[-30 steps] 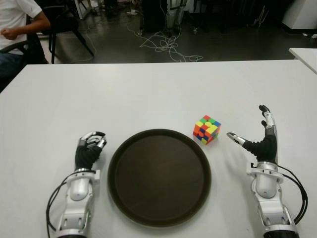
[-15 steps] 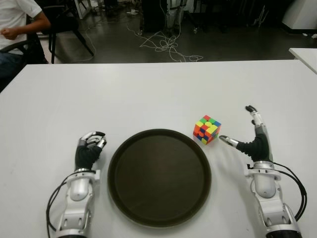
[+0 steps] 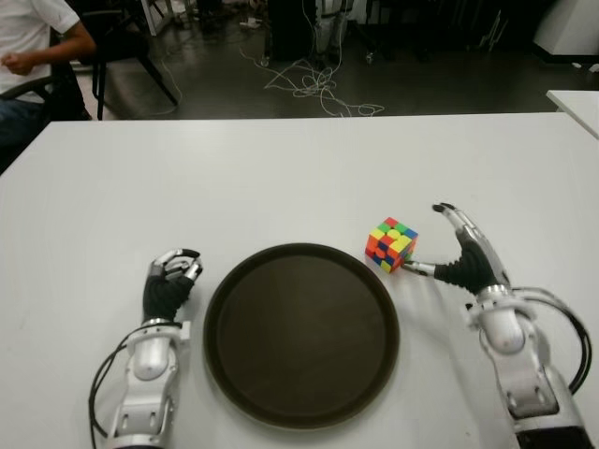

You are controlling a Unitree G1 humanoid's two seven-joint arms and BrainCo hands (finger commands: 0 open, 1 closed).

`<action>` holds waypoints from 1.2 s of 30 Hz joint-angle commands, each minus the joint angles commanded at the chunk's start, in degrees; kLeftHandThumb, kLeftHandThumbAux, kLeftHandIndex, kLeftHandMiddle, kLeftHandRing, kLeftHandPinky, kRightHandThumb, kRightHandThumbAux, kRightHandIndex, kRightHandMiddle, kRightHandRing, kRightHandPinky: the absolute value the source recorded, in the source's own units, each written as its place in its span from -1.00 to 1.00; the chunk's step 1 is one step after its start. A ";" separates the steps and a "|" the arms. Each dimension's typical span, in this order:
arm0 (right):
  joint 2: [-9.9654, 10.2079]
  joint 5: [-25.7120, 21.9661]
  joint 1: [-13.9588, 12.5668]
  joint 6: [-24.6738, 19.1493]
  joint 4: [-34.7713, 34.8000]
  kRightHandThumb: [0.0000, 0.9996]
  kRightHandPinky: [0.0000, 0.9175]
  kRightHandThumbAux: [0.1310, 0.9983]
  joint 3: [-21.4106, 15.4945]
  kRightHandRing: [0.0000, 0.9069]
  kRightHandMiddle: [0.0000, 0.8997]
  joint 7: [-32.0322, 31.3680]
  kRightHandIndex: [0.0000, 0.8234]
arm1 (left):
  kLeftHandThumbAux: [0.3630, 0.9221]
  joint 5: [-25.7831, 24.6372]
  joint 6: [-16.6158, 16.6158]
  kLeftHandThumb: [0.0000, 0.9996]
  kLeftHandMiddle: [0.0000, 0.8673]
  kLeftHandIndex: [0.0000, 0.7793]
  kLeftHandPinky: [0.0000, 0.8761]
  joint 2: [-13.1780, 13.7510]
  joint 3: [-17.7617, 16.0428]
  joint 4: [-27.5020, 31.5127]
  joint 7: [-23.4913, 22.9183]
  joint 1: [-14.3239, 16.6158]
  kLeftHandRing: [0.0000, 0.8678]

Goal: Pick up the Rubik's Cube and put it in the plate

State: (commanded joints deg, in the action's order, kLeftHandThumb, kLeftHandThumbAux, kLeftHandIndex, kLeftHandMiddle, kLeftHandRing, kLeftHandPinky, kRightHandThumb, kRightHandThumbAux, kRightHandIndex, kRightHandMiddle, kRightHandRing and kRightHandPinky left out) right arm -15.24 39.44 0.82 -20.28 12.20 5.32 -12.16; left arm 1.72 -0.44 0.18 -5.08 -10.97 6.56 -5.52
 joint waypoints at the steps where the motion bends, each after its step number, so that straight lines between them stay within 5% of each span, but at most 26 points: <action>1: -0.38 0.56 -0.05 -1.05 0.46 -1.00 -1.00 0.26 0.43 -1.00 -1.00 -0.93 -1.00 | 0.23 -0.01 0.00 0.42 0.84 0.14 0.80 -0.12 -0.05 -0.06 0.10 0.04 0.87; 13: -3.82 6.65 3.08 -8.50 2.93 -1.00 -1.00 0.16 6.64 -1.00 -1.00 -8.74 -1.00 | 0.23 0.32 0.07 0.42 0.84 0.14 0.80 -1.25 0.02 0.40 1.06 -0.25 0.87; 27: -7.81 7.56 5.61 -5.21 0.08 -1.00 -1.00 0.30 10.29 -1.00 -1.00 -8.92 -1.00 | 0.23 0.46 0.52 0.42 0.84 0.14 0.82 -0.90 0.29 -0.80 0.66 0.25 0.88; 36: -10.48 9.61 9.45 -2.93 -3.19 -1.00 -1.00 0.44 14.03 -1.00 -1.00 -12.07 -1.00 | 0.23 0.41 0.76 0.42 0.86 0.14 0.83 -0.59 0.46 -1.12 0.19 0.26 0.89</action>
State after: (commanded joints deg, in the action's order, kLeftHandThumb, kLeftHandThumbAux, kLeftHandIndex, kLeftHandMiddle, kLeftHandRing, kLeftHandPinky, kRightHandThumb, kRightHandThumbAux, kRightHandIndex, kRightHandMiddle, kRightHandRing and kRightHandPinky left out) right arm -25.72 49.06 10.27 -23.20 9.01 19.35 -24.23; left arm 2.13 0.32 -0.41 -4.62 -12.08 6.75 -5.25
